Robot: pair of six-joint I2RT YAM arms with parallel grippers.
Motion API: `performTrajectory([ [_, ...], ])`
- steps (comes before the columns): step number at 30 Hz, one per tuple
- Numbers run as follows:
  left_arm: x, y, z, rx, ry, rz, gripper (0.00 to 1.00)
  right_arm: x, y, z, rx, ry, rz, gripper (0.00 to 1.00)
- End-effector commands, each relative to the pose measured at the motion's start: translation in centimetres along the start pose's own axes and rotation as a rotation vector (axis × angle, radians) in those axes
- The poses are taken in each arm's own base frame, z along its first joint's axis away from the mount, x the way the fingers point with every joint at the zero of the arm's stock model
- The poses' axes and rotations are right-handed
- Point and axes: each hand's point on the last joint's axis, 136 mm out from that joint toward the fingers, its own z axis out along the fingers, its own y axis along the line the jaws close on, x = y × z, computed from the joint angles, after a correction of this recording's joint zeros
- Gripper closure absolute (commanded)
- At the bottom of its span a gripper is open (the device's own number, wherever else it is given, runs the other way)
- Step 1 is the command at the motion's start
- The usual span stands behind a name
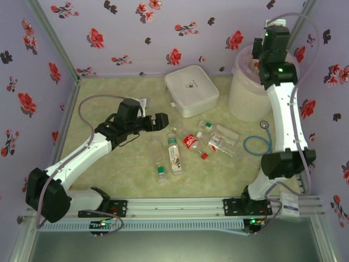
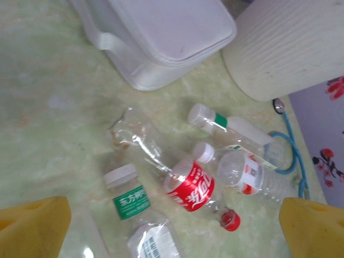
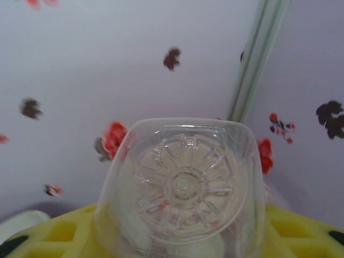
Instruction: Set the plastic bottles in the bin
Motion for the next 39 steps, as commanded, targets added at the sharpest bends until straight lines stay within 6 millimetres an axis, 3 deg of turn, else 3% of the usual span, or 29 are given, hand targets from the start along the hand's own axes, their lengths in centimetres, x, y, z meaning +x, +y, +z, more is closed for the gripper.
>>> performTrajectory([
  [1,1.1,2.3,-1.1,-0.119,0.033,-0.063,0.0,-0.5,-1.0,1.1,0.058,0.002,-0.036,0.94],
  [8,4.0,3.3,-1.8,-0.243,0.115,-0.071,0.0,4.7,0.6,5.7,0.046,0.158,-0.068,0.95],
  [16,7.8,3.5,-0.8,-0.31,0.213,-0.027,0.0,11.0,1.9,10.3,-0.077,0.399,0.029,0.93],
  [28,12.7,4.9,1.2,-0.398,0.362,-0.003,0.0,19.9,2.0,13.2,-0.158,0.708,0.168,0.8],
  [32,13.6,5.1,1.6,-0.403,0.386,-0.025,0.0,20.1,1.8,13.1,-0.152,0.714,0.175,0.62],
  [39,15.3,5.3,1.5,-0.41,0.421,-0.055,0.0,16.4,1.0,12.1,-0.15,0.61,0.2,0.37],
])
